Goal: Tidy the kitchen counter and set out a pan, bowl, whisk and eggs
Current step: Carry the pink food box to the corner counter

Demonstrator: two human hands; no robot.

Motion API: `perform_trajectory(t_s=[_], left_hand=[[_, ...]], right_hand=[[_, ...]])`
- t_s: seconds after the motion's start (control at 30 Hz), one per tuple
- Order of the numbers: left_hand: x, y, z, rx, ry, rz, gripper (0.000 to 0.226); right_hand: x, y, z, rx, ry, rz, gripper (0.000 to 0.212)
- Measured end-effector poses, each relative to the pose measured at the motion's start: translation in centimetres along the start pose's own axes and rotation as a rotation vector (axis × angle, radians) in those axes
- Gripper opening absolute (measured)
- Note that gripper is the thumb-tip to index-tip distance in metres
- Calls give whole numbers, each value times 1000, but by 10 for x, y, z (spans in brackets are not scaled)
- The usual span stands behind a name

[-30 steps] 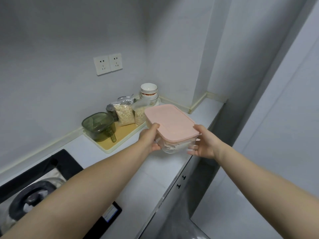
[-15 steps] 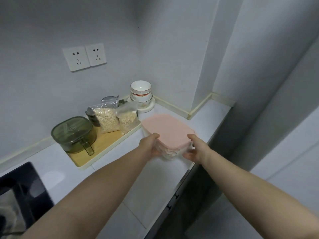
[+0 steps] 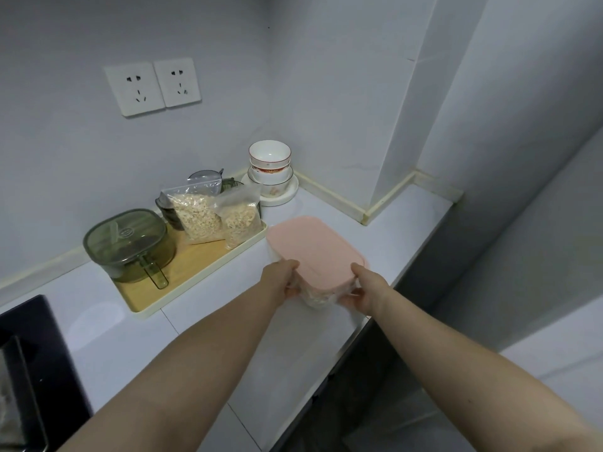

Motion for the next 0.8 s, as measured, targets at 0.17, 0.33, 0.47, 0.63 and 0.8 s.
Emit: perform_trajectory(t_s=[0.17,0.33,0.47,0.63,0.8], left_hand=[[8,-6,-1,-23,33,-3,14],[8,-9,-6,-37,38,-30,13],[2,-9,-6,-24,154,-2,14],[1,-6,-1,53,224,30,19],[-8,-3,-4,132,332,67,12]], right_hand=[[2,-3,2,-71,97,69,39],[3,-3,4,-81,90,86,25],[4,-8,7,-97,91,90,30],[-2,2,-5,28,176,-41,23],[-1,-7,-16,-10,138,-71,28]])
Point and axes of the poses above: each hand's wrist, its own y-axis away from the middle knuckle, its own z-axis out of the back of the hand, x = y × z, the point moved 2 cm from there along -y, towards the middle knuckle, and after that the axes turned 8 degrees about y, right-handed, at the moved point
